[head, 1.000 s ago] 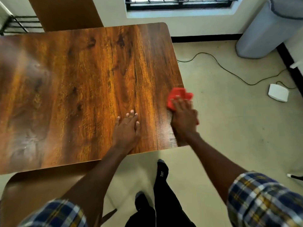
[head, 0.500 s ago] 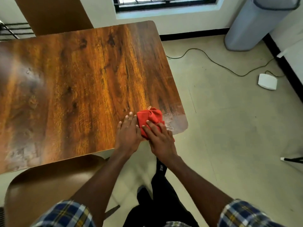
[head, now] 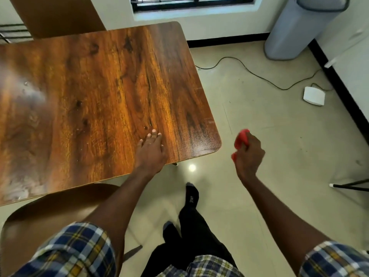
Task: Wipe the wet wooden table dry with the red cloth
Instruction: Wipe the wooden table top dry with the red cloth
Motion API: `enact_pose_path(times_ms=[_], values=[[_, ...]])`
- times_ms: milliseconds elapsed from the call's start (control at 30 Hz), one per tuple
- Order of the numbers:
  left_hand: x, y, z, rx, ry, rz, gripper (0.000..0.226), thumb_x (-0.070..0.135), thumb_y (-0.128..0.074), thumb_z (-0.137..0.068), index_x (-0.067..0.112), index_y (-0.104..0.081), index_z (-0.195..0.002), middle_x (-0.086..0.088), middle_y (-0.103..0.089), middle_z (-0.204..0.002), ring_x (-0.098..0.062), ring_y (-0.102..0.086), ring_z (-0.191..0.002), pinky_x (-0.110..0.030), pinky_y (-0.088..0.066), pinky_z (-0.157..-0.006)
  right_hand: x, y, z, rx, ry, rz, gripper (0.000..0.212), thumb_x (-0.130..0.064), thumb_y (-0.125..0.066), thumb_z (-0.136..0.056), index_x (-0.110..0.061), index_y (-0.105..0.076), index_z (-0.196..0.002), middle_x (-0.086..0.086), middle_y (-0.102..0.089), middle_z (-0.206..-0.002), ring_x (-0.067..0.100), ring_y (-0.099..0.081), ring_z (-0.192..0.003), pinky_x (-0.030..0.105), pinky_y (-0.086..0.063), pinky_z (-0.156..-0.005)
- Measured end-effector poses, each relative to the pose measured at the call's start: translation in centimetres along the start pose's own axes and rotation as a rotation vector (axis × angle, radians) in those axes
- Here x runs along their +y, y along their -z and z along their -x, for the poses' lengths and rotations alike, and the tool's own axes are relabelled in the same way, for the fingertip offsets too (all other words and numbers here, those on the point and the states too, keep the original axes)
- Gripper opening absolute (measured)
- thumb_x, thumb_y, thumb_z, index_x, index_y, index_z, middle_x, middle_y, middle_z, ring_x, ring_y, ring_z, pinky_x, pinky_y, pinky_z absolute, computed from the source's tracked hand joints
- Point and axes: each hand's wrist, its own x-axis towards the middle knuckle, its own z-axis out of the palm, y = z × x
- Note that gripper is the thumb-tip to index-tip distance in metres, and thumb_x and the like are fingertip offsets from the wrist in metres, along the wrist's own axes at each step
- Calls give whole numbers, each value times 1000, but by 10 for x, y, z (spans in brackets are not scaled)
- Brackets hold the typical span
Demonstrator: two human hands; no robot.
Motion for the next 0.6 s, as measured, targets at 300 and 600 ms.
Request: enact_pose_path(times_ms=[300,600], values=[[-2,3,-3,-16,-13,-60,55,32,-35,-108,12,-37,-160,-10,-28,-170,-25,-27,-157,-51,-14,-129,-14,-36,62,-526,924,280,47,-12,-63,-86,-22,-72,-131,0,-64,-142,35,-51,-117,47,-56,-81],[0,9,-8,-43,-22,-114,54,33,-34,-107,11,-45,-155,-11,-36,-167,-27,-36,-153,-51,-17,-126,5,4,-6,-128,40,181,45,-11,-48,-92,-20,-77,-124,8,-68,-132,41,-58,-117,16,-26,-84]])
